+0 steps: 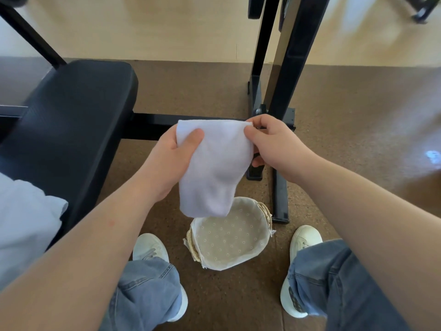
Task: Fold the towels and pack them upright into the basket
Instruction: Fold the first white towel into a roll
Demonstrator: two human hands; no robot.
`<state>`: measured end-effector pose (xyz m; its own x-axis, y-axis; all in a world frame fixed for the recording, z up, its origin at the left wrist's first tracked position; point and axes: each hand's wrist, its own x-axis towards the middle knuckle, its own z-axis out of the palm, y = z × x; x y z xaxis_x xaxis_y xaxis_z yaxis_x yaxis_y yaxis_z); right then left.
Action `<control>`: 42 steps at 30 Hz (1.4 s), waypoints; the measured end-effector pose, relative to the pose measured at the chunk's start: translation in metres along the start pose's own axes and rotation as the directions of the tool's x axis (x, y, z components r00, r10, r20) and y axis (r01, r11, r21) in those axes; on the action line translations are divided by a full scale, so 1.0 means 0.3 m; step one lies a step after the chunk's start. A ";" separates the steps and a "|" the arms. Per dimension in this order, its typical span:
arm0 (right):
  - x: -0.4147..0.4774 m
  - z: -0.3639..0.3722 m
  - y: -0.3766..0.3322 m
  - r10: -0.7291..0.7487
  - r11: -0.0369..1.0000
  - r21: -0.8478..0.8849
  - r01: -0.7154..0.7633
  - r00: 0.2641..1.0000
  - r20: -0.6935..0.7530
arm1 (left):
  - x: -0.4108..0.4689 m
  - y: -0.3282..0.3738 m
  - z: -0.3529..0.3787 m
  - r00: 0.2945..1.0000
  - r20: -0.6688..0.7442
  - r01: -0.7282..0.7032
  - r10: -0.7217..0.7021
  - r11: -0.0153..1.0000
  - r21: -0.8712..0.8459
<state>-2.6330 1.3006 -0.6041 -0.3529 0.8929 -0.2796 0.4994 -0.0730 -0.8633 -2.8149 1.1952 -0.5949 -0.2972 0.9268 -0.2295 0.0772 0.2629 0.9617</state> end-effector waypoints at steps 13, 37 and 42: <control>-0.014 -0.013 0.072 0.251 0.896 -0.442 -0.050 0.877 0.409 | -0.030 0.093 -0.019 0.980 0.003 0.160 -0.199 0.774 -0.613; -0.037 -0.060 0.167 0.157 0.726 -0.662 0.187 0.891 0.425 | -0.018 0.101 -0.064 0.962 -0.041 0.176 -0.270 0.728 -0.662; -0.027 -0.061 0.189 0.078 0.611 -0.728 0.312 0.891 0.447 | 0.002 0.078 -0.070 0.973 -0.087 0.134 -0.216 0.824 -0.551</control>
<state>-2.5872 1.2975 -0.6432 -0.6292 0.5912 -0.5045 0.7710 0.5569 -0.3090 -2.8333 1.1963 -0.5693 -0.3886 0.8212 -0.4178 -0.5004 0.1926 0.8441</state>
